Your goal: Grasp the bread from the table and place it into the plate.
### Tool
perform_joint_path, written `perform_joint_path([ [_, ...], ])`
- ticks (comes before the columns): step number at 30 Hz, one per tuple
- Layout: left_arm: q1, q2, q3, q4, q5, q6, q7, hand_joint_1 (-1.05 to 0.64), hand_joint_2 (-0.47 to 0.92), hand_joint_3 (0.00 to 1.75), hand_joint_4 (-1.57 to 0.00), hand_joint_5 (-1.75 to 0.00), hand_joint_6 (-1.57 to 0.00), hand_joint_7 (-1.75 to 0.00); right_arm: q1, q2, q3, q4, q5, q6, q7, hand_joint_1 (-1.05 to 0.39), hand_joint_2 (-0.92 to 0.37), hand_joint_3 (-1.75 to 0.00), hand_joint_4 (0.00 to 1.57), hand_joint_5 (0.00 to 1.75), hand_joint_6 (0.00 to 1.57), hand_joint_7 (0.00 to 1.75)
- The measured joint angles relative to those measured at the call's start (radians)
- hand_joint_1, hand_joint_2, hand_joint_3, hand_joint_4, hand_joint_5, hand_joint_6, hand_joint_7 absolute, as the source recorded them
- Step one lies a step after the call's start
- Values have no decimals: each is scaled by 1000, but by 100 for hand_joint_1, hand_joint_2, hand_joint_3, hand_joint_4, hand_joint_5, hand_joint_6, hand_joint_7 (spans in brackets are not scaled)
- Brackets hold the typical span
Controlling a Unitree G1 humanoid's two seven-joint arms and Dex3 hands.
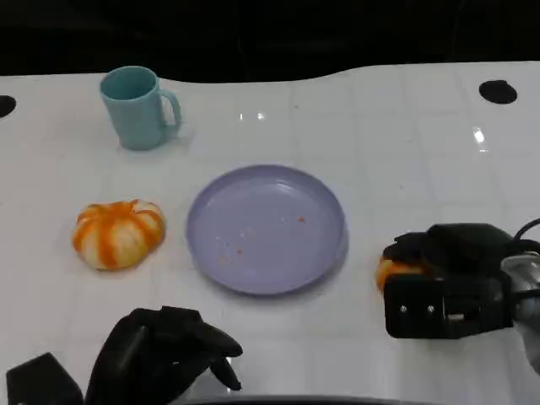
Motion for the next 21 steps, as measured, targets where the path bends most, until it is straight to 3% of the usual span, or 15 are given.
perform_joint_path([
  [4, 2, 0, -2, -7, 0, 2, 1, -99, 91, 0, -114, -107, -138, -38, -45, 24, 14, 59, 8, 25, -8, -46, -91, -6, 58, 21, 70, 8],
  [10, 5, -3, -5, -21, 1, 5, 12, -99, 92, 0, -114, -107, -138, -37, -75, 66, 39, 179, 11, -6, -177, -25, -89, -1, 83, 37, 97, 21],
  [12, 7, -4, -5, -26, 1, 6, 12, -99, 92, 0, -113, -106, -137, -37, -82, 75, 39, 243, 17, -60, -277, -23, -91, -8, 90, 79, 108, 23],
  [13, 8, -4, -6, -27, 1, 6, 12, -99, 92, 0, -113, -106, -137, -36, -88, 76, 48, 280, 11, -95, -342, -23, -92, -8, 88, 95, 112, 22],
  [14, 9, -4, -7, -29, 1, 6, 12, -99, 92, 0, -113, -106, -137, -36, -93, 76, 61, 316, 0, -128, -403, -23, -92, -20, 83, 127, 114, 20],
  [15, 10, -4, -7, -30, 1, 6, 12, -99, 92, 1, -113, -106, -137, -36, -99, 76, 78, 352, -15, -157, -460, -23, -92, -26, 81, 140, 115, 18],
  [16, 11, -4, -9, -30, 1, 6, 12, -99, 92, 1, -113, -106, -137, -36, -108, 76, 95, 391, -30, -188, -517, -23, -92, -31, 80, 155, 116, 26],
  [17, 12, -4, -9, -30, 1, 7, 12, -98, 92, 1, -112, -106, -137, -36, -120, 76, 110, 423, -40, -209, -554, -24, -92, -34, 77, 165, 105, 56],
  [21, 14, -4, -10, -32, 1, 7, 12, -98, 92, 1, -112, -106, -137, -36, -175, 82, 149, 543, -54, -268, -661, -28, -92, -34, 75, 174, 82, 112],
])
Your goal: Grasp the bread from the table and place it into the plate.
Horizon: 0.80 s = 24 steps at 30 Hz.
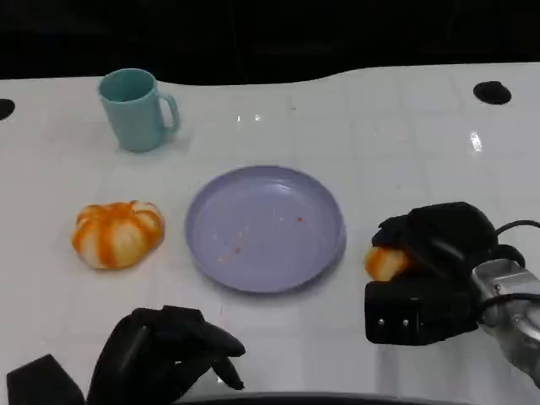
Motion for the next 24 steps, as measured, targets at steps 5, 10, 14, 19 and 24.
perform_joint_path([
  [5, 0, 0, -1, -1, 2, 0, 1, -98, 92, 1, -112, -106, -137, -36, -21, 13, 11, 75, 2, -30, -87, -30, -92, -29, 79, 175, 70, 143],
  [10, 1, 0, -3, -5, 2, 1, 1, -98, 92, 1, -111, -106, -136, -35, -18, 14, 2, 93, 29, -66, -139, -25, -92, -27, 82, 175, 68, 154],
  [14, 1, 0, -3, -6, 2, 4, 1, -97, 92, 1, -111, -107, -136, -35, -5, 5, -11, 92, 40, -110, -185, -20, -89, -24, 86, 175, 80, 134],
  [19, 0, 0, -2, -6, 1, 6, 1, -97, 92, 1, -111, -107, -136, -34, 16, -7, -61, 22, 73, -142, -220, -16, -60, -67, 90, 175, 81, 140],
  [24, -4, 0, -2, -4, 1, 6, 1, -98, 92, 1, -111, -108, -138, -35, 29, -8, -108, -109, 110, -164, -208, -12, -37, -121, 96, 175, 72, 173],
])
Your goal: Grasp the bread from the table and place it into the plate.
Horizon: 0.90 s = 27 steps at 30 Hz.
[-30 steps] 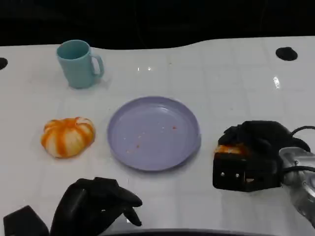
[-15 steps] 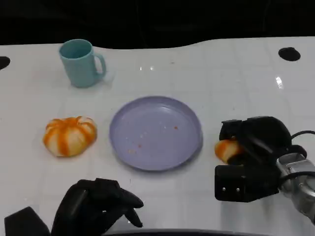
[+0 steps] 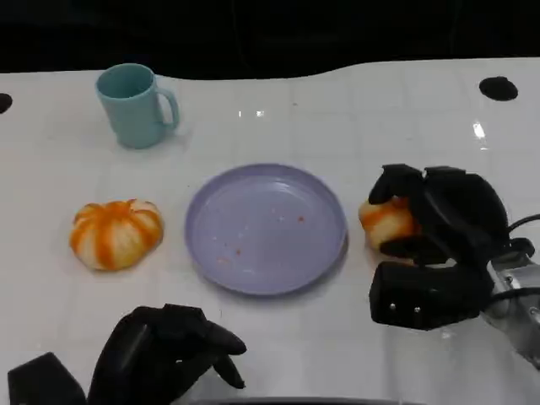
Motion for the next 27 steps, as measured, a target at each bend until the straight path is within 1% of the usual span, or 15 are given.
perform_joint_path([
  [4, -1, 0, 1, 0, 0, 7, 0, -98, 92, 1, -111, -109, -137, -34, 17, 0, -20, -86, 15, -37, 3, -9, -30, -131, 99, 175, 76, 175],
  [8, -9, 0, 1, 4, 0, 7, 0, -98, 92, 2, -111, -109, -137, -34, 23, 0, -47, -151, 23, -56, 9, -10, -29, -138, 101, 175, 76, 175],
  [14, -10, -3, 3, 11, 0, 6, 0, -97, 92, 1, -110, -110, -137, -35, 24, 2, -78, -229, 62, -74, 78, -7, -26, -142, 98, 175, 75, 175],
  [18, -10, -4, 4, 17, 3, 1, 0, -97, 92, 2, -110, -111, -136, -36, 24, 27, -82, -234, 103, -96, 124, -9, -22, -150, 100, 175, 76, 175],
  [21, -10, -9, 3, 21, 4, -1, 0, -97, 92, 1, -110, -111, -136, -36, 22, 54, -82, -230, 122, -110, 157, -11, -24, -149, 98, 175, 74, 175],
  [24, -8, -12, 2, 21, 3, -1, 0, -97, 90, 0, -110, -110, -137, -36, 2, 74, -78, -220, 122, -117, 185, -12, -26, -144, 98, 175, 74, 174],
  [27, -6, -17, -1, 20, 3, 1, 0, -97, 90, 0, -111, -109, -138, -36, -32, 97, -66, -173, 120, -143, 196, -13, -26, -143, 99, 175, 75, 174],
])
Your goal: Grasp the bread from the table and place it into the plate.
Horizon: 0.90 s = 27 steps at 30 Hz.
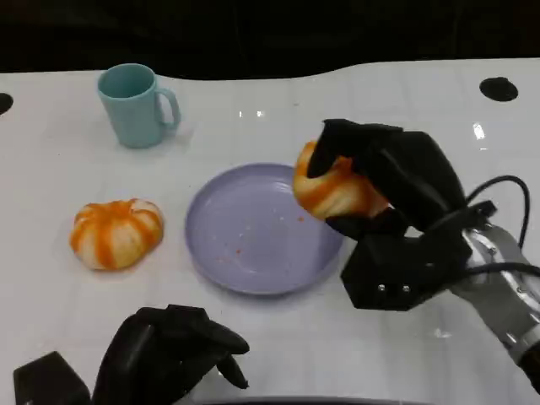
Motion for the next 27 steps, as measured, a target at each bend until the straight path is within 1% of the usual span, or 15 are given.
perform_joint_path([
  [3, 4, -4, -4, -3, 4, 0, 3, -96, 90, 0, -113, -109, -139, -36, -28, 34, 24, 73, -2, -23, 2, -11, -27, -139, 100, 175, 75, 175],
  [10, 27, -6, -12, -23, 4, 8, 16, -96, 88, 0, -113, -106, -139, -33, -99, 108, 68, 258, -26, -60, -23, -13, -29, -138, 100, 175, 76, 175],
  [12, 30, -6, -14, -24, 4, 10, 16, -96, 89, 0, -113, -106, -139, -33, -127, 126, 74, 313, -33, -73, -41, -13, -32, -133, 96, 175, 79, 159],
  [13, 31, -6, -14, -24, 4, 10, 16, -95, 89, 0, -113, -106, -139, -32, -138, 134, 75, 340, -33, -81, -45, -14, -35, -130, 94, 175, 82, 143],
  [14, 33, -6, -14, -24, 4, 10, 16, -95, 89, 0, -113, -106, -139, -32, -146, 140, 75, 361, -32, -89, -46, -16, -40, -119, 85, 170, 84, 113],
  [15, 34, -5, -14, -24, 4, 10, 16, -95, 89, 0, -113, -106, -140, -32, -152, 147, 75, 382, -28, -94, -46, -16, -46, -105, 81, 160, 85, 89],
  [16, 35, -5, -15, -24, 4, 10, 16, -95, 89, 0, -113, -105, -140, -31, -156, 154, 74, 398, -20, -96, -41, -20, -53, -91, 72, 149, 79, 66],
  [17, 35, -5, -15, -24, 4, 10, 16, -95, 88, 0, -113, -105, -140, -31, -161, 159, 72, 415, -12, -97, -29, -24, -63, -71, 58, 131, 74, 42],
  [18, 35, -5, -15, -25, 3, 11, 16, -95, 88, 0, -113, -105, -140, -30, -162, 162, 71, 425, -4, -97, -14, -27, -71, -57, 49, 104, 69, 27],
  [19, 36, -5, -15, -28, 1, 13, 16, -95, 87, 0, -113, -104, -140, -30, -164, 164, 71, 433, 0, -97, 0, -35, -83, -36, 34, 74, 59, 12],
  [20, 36, -5, -15, -31, -2, 16, 16, -95, 87, 0, -113, -104, -141, -29, -167, 164, 74, 439, -2, -96, 11, -41, -87, -29, 25, 62, 52, 6],
  [22, 37, -5, -15, -38, -6, 21, 16, -95, 87, 0, -113, -103, -141, -28, -173, 160, 89, 441, -13, -93, 26, -52, -91, -26, 7, 51, 39, 1],
  [23, 37, -5, -15, -42, -7, 25, 16, -95, 87, 0, -113, -103, -141, -28, -176, 156, 100, 439, -25, -86, 36, -55, -92, -26, 4, 47, 34, 1],
  [24, 38, -4, -15, -44, -8, 27, 15, -95, 87, 0, -113, -103, -141, -28, -177, 152, 105, 436, -32, -79, 44, -58, -92, -28, 2, 39, 29, 0],
  [27, 40, 0, -15, -50, -10, 33, 13, -95, 87, 0, -113, -103, -142, -26, -176, 140, 113, 408, -40, -44, 86, -68, -92, -34, 0, 17, 17, 0],
])
